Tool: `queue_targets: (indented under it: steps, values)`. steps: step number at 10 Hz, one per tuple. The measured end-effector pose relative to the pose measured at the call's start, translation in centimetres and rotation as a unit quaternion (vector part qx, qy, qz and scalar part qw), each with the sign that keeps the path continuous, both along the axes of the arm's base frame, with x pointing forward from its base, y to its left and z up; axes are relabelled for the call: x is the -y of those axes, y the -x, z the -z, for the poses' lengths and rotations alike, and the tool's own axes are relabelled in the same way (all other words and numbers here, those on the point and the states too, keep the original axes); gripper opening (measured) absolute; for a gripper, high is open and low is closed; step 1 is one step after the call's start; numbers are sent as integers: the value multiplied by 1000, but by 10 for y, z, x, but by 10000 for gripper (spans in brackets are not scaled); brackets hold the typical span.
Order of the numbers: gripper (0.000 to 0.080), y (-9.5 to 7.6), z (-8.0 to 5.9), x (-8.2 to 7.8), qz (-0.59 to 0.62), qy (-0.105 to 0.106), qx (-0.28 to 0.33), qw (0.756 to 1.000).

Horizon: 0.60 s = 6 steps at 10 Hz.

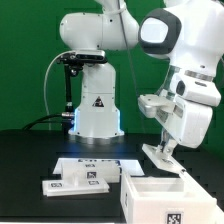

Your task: Assemble cabinet

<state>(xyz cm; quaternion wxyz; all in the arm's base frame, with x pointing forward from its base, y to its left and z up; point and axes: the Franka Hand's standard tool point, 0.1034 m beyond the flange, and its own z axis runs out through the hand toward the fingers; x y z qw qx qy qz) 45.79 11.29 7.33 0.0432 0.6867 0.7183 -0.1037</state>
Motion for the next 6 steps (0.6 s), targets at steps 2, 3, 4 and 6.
queue_targets:
  steps: [2, 3, 4, 6]
  values:
    - [65, 0, 1, 3, 2, 0, -1, 1000]
    - [65, -2, 0, 3, 3, -1, 1, 1000]
    - [65, -2, 0, 3, 3, -1, 0, 1000]
    - [65, -3, 0, 3, 3, -1, 1, 1000]
